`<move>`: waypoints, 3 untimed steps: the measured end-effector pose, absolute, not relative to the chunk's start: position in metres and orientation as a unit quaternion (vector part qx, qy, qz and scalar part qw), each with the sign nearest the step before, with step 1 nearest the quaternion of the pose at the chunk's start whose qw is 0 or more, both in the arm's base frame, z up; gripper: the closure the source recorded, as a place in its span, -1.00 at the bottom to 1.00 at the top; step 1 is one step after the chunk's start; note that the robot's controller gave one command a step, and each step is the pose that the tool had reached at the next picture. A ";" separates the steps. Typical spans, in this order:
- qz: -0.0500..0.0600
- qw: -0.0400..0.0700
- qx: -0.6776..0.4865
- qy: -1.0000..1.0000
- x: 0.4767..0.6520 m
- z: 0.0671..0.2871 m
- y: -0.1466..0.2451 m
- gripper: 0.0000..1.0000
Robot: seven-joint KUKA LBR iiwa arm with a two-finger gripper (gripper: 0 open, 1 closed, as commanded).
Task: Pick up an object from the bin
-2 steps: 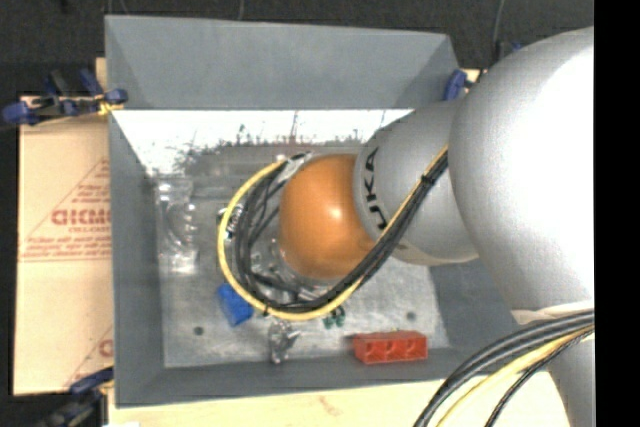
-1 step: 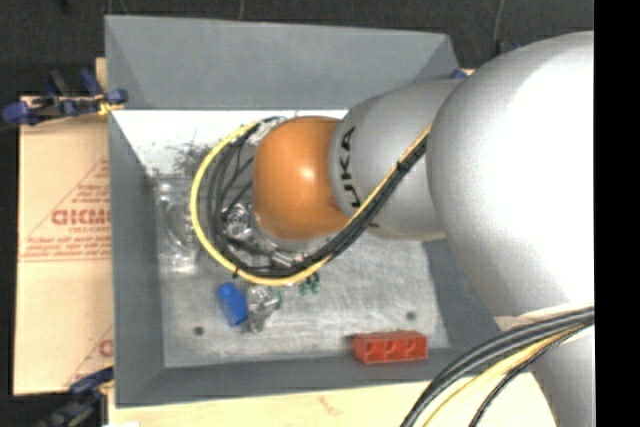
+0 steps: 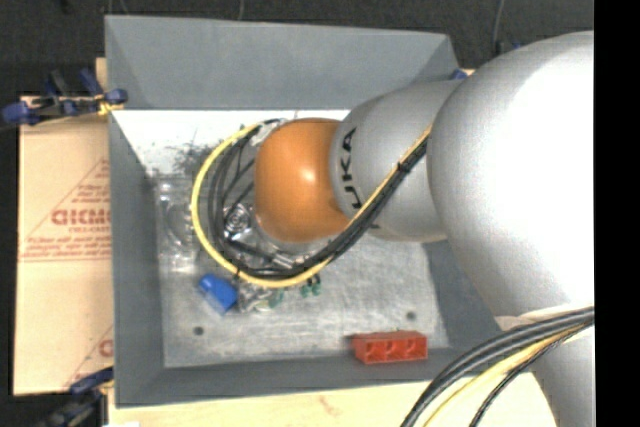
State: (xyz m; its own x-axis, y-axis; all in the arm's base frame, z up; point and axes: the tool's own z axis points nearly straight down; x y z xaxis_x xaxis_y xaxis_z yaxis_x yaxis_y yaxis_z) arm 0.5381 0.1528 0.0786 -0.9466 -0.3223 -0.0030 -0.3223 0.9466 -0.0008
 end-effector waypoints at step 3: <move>0.000 -0.003 -0.254 0.967 0.494 0.143 0.214 1.00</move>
Offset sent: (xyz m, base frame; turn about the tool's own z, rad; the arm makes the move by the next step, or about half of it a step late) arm -0.0129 0.0807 0.1128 0.0479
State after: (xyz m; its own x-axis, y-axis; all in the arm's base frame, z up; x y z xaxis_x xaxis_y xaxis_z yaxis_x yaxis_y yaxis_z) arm 0.4941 0.2145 0.1435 -0.8705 -0.4921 0.0049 -0.4921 0.8705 0.0016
